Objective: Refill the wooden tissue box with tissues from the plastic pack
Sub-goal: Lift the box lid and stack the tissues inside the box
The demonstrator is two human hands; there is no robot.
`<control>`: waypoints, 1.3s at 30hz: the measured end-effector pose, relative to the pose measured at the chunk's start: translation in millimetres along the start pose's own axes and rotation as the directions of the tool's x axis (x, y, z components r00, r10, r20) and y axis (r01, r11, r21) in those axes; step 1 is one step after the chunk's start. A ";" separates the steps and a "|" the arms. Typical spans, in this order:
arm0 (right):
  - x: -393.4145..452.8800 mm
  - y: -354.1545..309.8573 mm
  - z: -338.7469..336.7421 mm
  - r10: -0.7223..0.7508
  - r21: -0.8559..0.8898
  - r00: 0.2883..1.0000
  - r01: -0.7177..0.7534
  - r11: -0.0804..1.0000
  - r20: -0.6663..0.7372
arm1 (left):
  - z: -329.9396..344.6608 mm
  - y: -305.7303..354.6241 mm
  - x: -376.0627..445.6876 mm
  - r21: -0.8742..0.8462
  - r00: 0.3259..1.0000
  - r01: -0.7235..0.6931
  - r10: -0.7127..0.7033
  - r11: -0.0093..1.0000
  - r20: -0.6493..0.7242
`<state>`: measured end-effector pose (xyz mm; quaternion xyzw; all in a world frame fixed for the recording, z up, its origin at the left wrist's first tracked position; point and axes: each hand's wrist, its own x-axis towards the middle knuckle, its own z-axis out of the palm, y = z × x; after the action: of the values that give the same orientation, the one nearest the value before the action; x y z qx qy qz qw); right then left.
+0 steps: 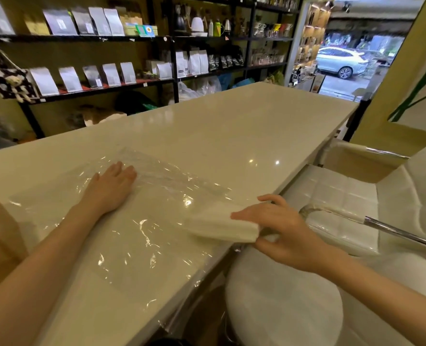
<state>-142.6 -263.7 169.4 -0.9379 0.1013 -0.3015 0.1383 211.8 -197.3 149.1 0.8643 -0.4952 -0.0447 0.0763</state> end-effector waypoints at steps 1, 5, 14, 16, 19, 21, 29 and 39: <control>4.0 -4.5 -10.7 0.067 0.101 0.997 -0.064 0.993 -0.024 | 0.5 -0.2 -0.2 -0.039 1.000 0.004 -0.005 0.999 -0.027; 23.1 -14.9 -51.6 0.307 0.442 0.947 -0.237 0.865 -0.094 | -1.9 5.5 -6.5 0.054 0.959 -0.074 0.086 0.996 -0.271; 91.3 4.8 -43.1 0.472 0.681 0.878 -0.298 0.669 -0.081 | -44.2 50.1 -46.0 -0.201 0.868 -0.131 0.015 0.971 -0.496; 108.3 4.4 -27.9 0.463 0.696 0.885 -0.296 0.654 -0.058 | -68.2 68.6 -64.3 -0.539 0.905 -0.148 -0.106 0.829 -0.412; 135.0 -3.8 -6.6 0.442 0.719 0.896 -0.283 0.635 -0.037 | -98.9 77.1 -90.6 -0.915 0.978 0.136 0.098 0.380 0.186; 153.2 -13.6 5.9 0.407 0.731 0.913 -0.256 0.632 -0.032 | -106.5 70.1 -102.6 -0.910 0.875 0.359 0.265 0.209 0.406; 203.2 -78.1 31.2 -0.199 0.504 0.971 0.241 0.829 -0.136 | -135.7 6.8 -130.0 -0.903 0.959 0.263 -0.010 -0.341 0.283; 250.6 -117.8 83.0 -0.473 0.349 0.881 0.448 0.823 -0.016 | -160.2 -52.1 -180.9 -0.976 0.857 0.123 -0.476 -0.179 0.195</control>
<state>119.1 -204.9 277.2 -0.9059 -0.1869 -0.3055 0.2260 189.0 -1.3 297.9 0.6112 -0.0639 -0.3032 0.7283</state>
